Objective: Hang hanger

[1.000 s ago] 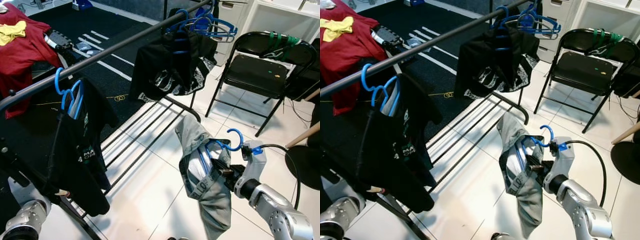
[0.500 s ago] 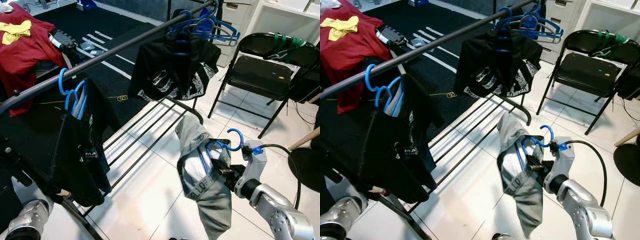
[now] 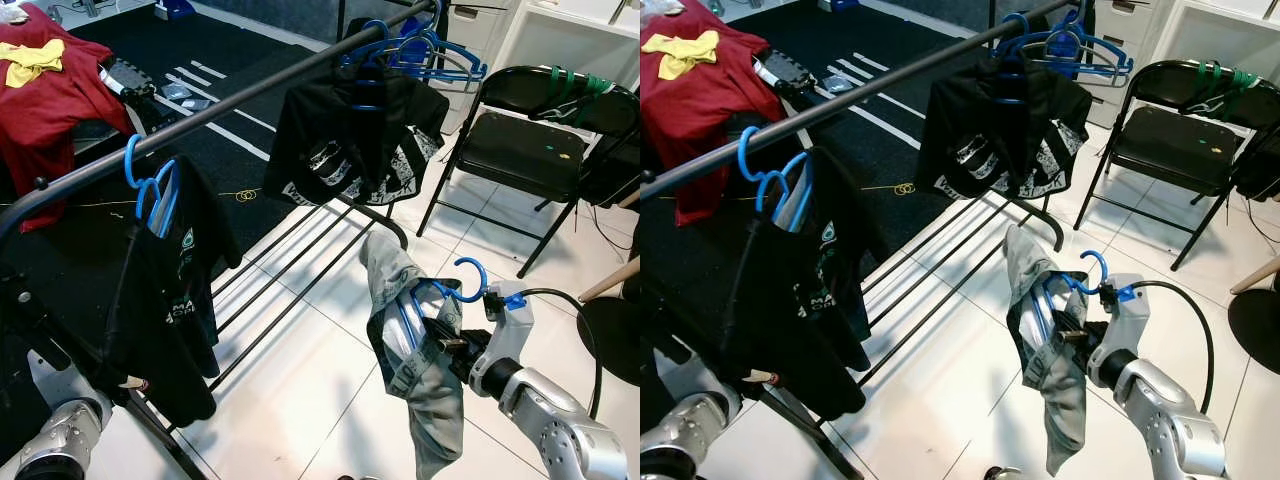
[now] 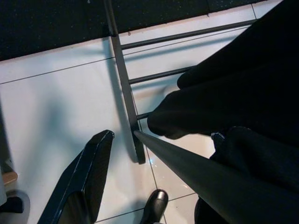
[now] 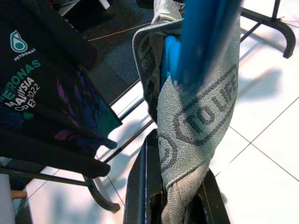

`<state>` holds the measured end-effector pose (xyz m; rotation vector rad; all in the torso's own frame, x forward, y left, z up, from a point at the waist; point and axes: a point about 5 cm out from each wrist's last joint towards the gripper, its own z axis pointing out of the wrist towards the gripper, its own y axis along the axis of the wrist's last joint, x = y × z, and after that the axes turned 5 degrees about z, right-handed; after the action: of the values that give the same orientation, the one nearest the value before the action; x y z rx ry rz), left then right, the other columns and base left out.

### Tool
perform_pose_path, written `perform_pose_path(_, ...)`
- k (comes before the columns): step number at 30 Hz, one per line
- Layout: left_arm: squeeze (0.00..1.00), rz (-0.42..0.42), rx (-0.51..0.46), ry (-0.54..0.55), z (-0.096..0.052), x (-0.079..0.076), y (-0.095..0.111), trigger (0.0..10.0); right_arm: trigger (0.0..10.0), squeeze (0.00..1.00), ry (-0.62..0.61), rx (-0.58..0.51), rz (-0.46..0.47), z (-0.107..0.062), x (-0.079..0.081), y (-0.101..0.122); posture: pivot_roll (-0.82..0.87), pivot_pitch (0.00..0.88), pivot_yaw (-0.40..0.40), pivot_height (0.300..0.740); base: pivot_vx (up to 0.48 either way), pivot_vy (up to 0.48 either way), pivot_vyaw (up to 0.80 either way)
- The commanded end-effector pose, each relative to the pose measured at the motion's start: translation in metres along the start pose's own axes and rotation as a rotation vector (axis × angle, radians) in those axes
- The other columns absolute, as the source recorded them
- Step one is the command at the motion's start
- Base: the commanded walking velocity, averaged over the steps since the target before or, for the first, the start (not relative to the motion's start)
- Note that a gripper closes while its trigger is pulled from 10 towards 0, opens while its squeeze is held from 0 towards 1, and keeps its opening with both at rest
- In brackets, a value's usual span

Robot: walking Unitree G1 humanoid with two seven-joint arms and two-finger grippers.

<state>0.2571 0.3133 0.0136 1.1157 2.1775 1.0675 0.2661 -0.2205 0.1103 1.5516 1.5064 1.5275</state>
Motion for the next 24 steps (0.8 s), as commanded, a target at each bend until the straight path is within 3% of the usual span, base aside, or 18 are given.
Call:
perform_pose_path(1, 0.0, 0.067, -0.019, 0.044, -0.001, 0.007, -0.001, 10.0, 10.0, 0.0, 0.004, -0.002, 0.004, -0.004, 0.0, 0.0, -0.04, 0.208, 0.04, 0.74, 0.0, 0.0, 0.0)
perform_pose_path(3, 0.0, 0.058, -0.033, 0.046, -0.002, 0.008, 0.0, 10.0, 10.0, 0.0, 0.003, -0.001, 0.004, -0.004, 0.0, 0.0, -0.04, 0.208, 0.04, 0.74, 0.0, 0.0, 0.0)
perform_pose_path(4, 1.0, 0.066, -0.049, 0.048, -0.002, 0.008, 0.001, 10.0, 10.0, 0.0, 0.003, -0.001, 0.004, -0.004, 0.0, 0.0, -0.04, 0.208, 0.04, 0.74, 0.0, 0.0, 0.0)
perform_pose_path(14, 1.0, 0.022, -0.098, 0.12, -0.002, 0.018, 0.012, 10.0, 10.0, 0.0, 0.003, 0.0, 0.006, -0.003, 0.0, -0.001, -0.04, 0.207, 0.04, 0.74, 0.0, 0.0, 0.0)
perform_pose_path(15, 0.0, 0.027, -0.102, 0.117, -0.002, 0.019, 0.012, 10.0, 10.0, 0.0, 0.003, 0.0, 0.006, -0.003, 0.0, 0.0, -0.04, 0.207, 0.04, 0.74, 0.0, 0.0, 0.0)
perform_pose_path(19, 0.0, 0.044, -0.106, 0.118, -0.002, 0.019, 0.013, 10.0, 10.0, 0.0, 0.004, -0.001, 0.007, -0.004, 0.0, 0.0, -0.04, 0.207, 0.04, 0.74, 0.0, 0.0, 0.0)
perform_pose_path(20, 0.0, -0.023, -0.066, 0.112, -0.002, 0.019, 0.007, 10.0, 10.0, 0.0, 0.003, -0.001, 0.007, -0.004, 0.0, 0.0, -0.03, 0.209, 0.038, 0.74, 0.0, 0.0, 0.0)
perform_pose_path(21, 0.0, -0.023, -0.066, 0.112, -0.002, 0.019, 0.007, 10.0, 10.0, 0.0, 0.003, -0.001, 0.007, -0.004, 0.0, 0.0, -0.03, 0.209, 0.038, 0.74, 0.0, 0.0, 0.0)
perform_pose_path(22, 0.0, -0.24, 0.054, 0.032, -0.001, 0.006, -0.007, 10.0, 10.0, 0.0, 0.003, 0.002, 0.007, -0.004, 0.0, -0.001, -0.04, 0.212, 0.039, 0.74, 0.0, 0.0, 0.0)
perform_pose_path(24, 0.0, -0.24, 0.054, 0.032, -0.001, 0.006, -0.007, 10.0, 10.0, 0.0, 0.003, 0.002, 0.007, -0.004, 0.0, -0.001, -0.04, 0.212, 0.039, 0.74, 0.0, 0.0, 0.0)
